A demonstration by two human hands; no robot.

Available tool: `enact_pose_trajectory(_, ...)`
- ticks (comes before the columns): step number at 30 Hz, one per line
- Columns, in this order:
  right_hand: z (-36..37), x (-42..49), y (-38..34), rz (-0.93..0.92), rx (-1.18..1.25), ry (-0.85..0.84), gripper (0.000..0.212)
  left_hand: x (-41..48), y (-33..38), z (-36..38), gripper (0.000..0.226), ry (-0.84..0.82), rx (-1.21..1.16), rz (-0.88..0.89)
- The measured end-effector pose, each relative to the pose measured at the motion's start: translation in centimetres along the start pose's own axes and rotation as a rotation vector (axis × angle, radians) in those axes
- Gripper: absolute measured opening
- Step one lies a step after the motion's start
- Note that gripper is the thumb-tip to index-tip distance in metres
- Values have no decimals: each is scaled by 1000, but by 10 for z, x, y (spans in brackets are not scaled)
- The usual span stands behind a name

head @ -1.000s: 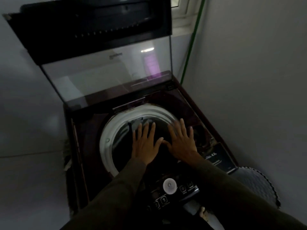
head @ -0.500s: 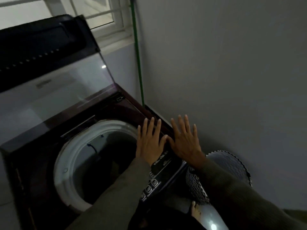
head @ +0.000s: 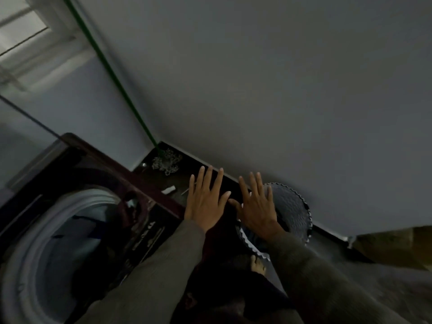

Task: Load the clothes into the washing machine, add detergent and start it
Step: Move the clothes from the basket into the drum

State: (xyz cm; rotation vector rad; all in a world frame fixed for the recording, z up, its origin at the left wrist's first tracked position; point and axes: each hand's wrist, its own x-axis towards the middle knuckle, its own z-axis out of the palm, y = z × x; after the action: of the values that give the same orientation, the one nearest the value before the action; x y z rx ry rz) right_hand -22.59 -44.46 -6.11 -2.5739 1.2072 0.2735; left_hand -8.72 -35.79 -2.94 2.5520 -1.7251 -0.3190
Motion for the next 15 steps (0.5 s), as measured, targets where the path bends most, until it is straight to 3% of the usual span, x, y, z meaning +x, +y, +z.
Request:
enact_pose_trajectory(4,16,-3,44,52,80,-63,77,16,41,20,67,-74,35,59)
enact_pose_trajectory(9,36,-9,86,88,100,-139,95,29,83,51,66,-172,57,134)
enact_pose_trajectory(15,79,-12,122,184,151,-224,93,43,107,99,66,-300,74,189)
